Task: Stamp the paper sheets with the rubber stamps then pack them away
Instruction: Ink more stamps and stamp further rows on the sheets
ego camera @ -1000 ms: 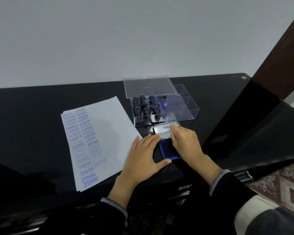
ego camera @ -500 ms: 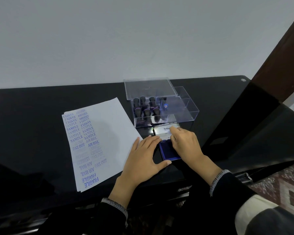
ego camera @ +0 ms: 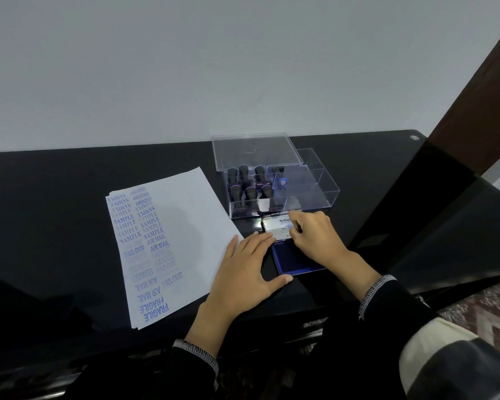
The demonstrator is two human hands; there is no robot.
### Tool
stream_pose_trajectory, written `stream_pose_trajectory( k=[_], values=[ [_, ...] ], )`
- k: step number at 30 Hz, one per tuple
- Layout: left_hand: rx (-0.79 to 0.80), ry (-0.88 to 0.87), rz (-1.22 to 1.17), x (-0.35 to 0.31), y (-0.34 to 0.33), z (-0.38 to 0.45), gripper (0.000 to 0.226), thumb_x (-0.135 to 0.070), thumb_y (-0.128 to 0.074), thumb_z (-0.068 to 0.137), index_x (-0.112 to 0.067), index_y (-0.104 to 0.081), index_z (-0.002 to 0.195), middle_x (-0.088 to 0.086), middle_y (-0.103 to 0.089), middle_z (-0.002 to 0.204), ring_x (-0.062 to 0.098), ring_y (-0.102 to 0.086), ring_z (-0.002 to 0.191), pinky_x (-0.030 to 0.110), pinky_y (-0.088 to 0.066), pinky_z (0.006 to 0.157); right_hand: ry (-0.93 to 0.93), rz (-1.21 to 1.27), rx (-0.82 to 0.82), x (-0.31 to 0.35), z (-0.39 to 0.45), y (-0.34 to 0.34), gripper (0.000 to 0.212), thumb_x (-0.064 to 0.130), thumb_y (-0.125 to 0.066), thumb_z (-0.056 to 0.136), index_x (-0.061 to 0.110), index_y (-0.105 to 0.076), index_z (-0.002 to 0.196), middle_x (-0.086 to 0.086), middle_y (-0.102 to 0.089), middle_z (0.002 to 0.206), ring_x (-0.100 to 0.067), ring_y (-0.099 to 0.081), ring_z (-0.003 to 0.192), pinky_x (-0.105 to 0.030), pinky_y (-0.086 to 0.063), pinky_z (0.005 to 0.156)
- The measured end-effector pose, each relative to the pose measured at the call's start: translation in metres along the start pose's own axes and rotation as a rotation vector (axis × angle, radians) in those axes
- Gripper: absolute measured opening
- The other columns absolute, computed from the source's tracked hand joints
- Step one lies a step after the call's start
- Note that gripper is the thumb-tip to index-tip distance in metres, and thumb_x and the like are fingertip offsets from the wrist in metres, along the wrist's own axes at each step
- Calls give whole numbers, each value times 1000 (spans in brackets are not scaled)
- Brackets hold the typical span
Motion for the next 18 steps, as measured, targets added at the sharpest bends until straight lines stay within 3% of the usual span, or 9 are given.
stream_pose_trajectory(
  k=[18],
  values=[
    [-33,-16,-8,-2,3,-1,83,-75,-43,82,-30,-25,149,-17,-22,155,1,-12,143,30,5,119,24,29,-155,7,-31,8,33,-2,-55,85,14,-33,67,-5,-42,56,-27,-41,47,-41,-36,43]
  ],
)
Point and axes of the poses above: each hand's wrist, its own z-axis towards the middle knuckle, its own y-axis out of the back of the hand, x = y × z, the point moved 9 cm from there along z, towards the middle knuckle
